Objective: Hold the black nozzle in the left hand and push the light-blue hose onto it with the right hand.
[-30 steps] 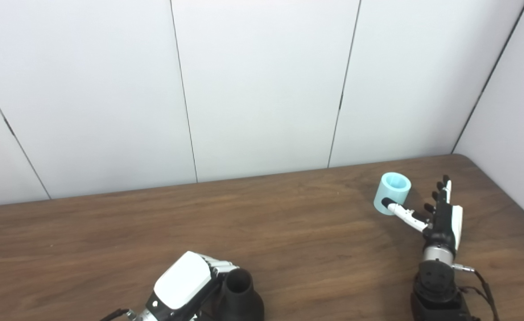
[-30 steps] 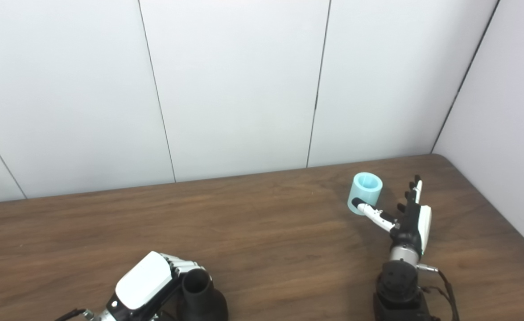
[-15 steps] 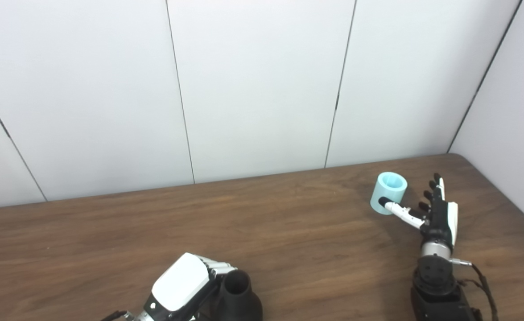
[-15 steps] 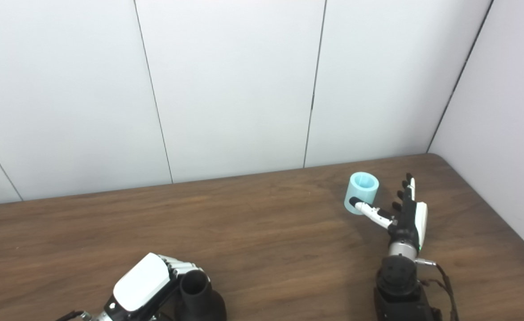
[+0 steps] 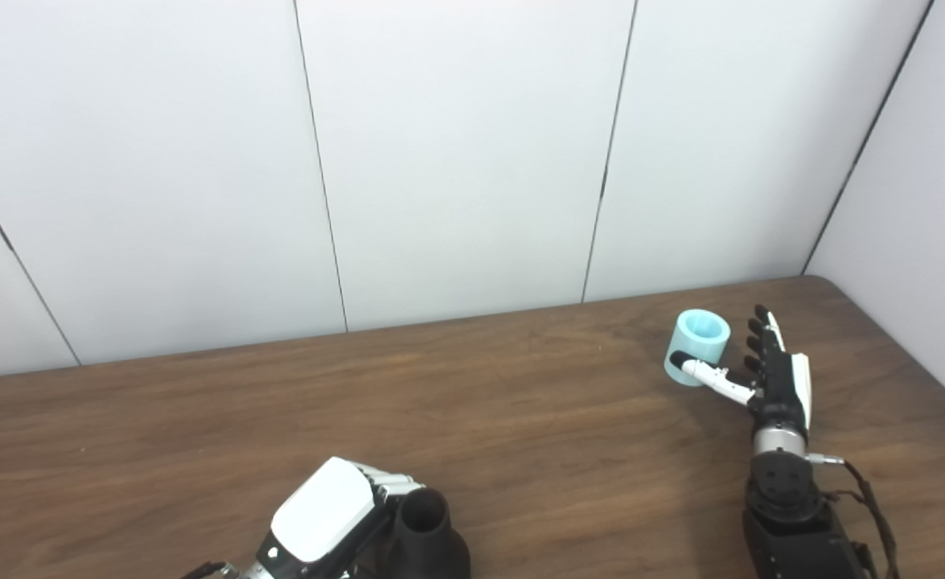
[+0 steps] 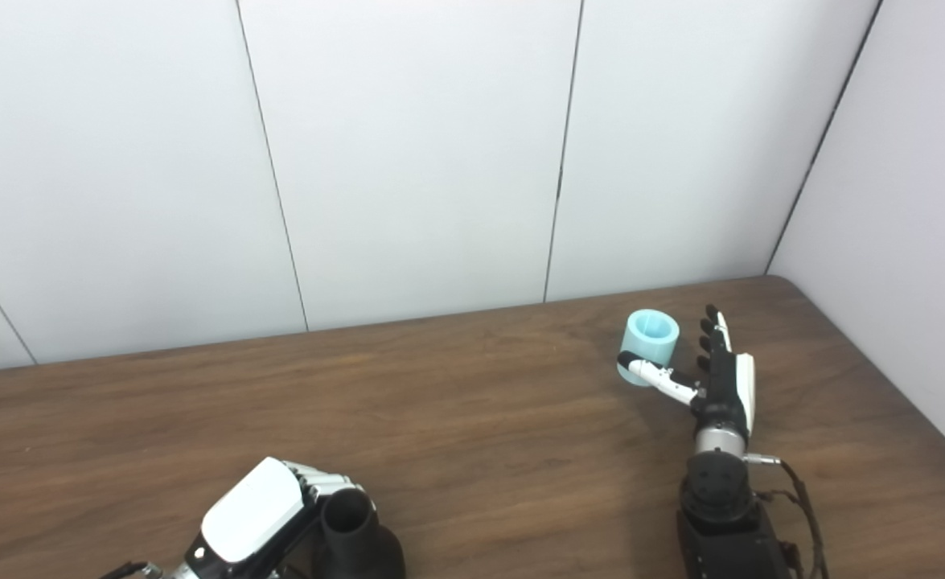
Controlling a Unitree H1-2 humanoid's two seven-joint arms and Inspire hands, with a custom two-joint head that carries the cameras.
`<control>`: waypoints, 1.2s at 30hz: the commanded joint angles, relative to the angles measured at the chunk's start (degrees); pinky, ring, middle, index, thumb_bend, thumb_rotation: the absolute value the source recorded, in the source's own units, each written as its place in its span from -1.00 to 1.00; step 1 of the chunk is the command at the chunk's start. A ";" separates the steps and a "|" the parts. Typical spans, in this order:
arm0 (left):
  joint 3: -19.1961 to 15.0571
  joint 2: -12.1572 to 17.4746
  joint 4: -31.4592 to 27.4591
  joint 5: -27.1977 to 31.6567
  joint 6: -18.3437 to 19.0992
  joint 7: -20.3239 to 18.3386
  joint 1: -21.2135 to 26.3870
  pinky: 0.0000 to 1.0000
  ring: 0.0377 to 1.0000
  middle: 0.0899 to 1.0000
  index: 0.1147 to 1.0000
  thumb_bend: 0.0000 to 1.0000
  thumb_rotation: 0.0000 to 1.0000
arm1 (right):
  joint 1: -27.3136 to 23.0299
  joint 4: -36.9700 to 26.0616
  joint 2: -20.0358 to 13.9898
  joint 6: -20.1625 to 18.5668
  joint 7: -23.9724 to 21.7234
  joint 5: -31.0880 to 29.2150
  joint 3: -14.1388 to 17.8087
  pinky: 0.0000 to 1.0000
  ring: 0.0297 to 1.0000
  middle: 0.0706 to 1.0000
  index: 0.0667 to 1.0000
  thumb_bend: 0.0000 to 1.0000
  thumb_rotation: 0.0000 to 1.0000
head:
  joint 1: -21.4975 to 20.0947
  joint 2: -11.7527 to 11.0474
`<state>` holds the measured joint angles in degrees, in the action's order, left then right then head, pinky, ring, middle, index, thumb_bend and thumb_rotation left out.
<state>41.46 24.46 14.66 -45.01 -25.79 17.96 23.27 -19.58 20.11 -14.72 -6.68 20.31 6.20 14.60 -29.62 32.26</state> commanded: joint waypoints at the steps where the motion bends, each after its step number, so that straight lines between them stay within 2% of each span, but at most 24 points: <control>1: 1.99 -0.58 1.39 0.13 -1.11 0.09 -3.10 -0.33 -0.23 -0.04 -0.18 0.00 -1.00 | -1.68 0.24 -0.15 -0.55 -2.16 0.45 -1.87 0.65 0.77 0.79 0.81 1.00 -0.48 | -0.06 0.03; 14: 1.65 -0.27 0.69 -0.40 -1.10 -0.25 -3.46 -0.34 -0.24 -0.04 -0.16 0.00 -1.00 | -3.14 0.56 -1.13 -2.34 -2.74 2.39 -4.88 0.53 0.67 0.70 0.76 1.00 -0.43 | 0.03 0.01; 24: 1.17 -0.43 0.43 -0.35 -1.09 -0.59 -3.85 -0.33 -0.23 -0.03 -0.18 0.00 -1.00 | -3.66 1.48 -1.25 -0.84 -2.13 2.79 -6.07 0.39 0.52 0.52 0.57 1.00 -0.49 | 0.01 0.05; 26: 1.27 -0.36 0.51 -0.24 -1.10 -0.58 -3.82 -0.33 -0.23 -0.04 -0.18 0.00 -1.00 | -3.78 1.57 -0.53 0.01 -1.15 2.09 -5.12 0.33 0.44 0.42 0.45 1.00 -0.61 | -0.01 0.05; 31: 1.14 -0.26 0.18 -0.60 -1.10 -0.44 -3.98 -0.34 -0.23 -0.03 -0.17 0.00 -1.00 | -4.02 2.06 0.71 0.88 4.80 5.17 -4.05 -0.06 0.09 0.12 0.12 0.78 -0.81 | -0.02 0.15; 32: 1.09 -0.26 0.10 -0.53 -1.09 -0.51 -4.02 -0.34 -0.23 -0.03 -0.17 0.00 -1.00 | -4.08 2.41 0.78 1.36 5.48 5.45 -3.93 -0.15 0.01 0.05 -0.01 0.35 -0.77 | -0.02 0.15; 33: 1.11 -0.23 0.02 -0.44 -1.10 -0.47 -4.07 -0.34 -0.23 -0.03 -0.17 0.00 -1.00 | -4.16 2.81 0.91 1.94 6.16 5.54 -3.71 -0.18 -0.02 0.03 -0.05 0.20 -0.75 | -0.08 0.20; 35: 1.13 -0.14 -0.09 -0.32 -1.10 -0.41 -4.11 -0.34 -0.23 -0.03 -0.17 0.00 -1.00 | -4.23 3.14 1.12 2.47 6.94 5.66 -3.50 -0.23 -0.11 -0.13 -0.06 0.09 -0.95 | -0.13 0.28; 36: 1.20 -0.10 -0.06 -0.22 -1.10 -0.34 -4.08 -0.34 -0.23 -0.03 -0.17 0.00 -1.00 | -4.26 3.29 1.20 2.80 7.39 5.80 -3.45 -0.24 -0.12 -0.15 -0.06 0.07 -0.97 | -0.14 0.29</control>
<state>40.95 24.49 13.67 -45.53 -25.80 17.57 22.79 -22.65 23.73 -13.43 -5.21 27.04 11.51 10.89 -29.71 32.52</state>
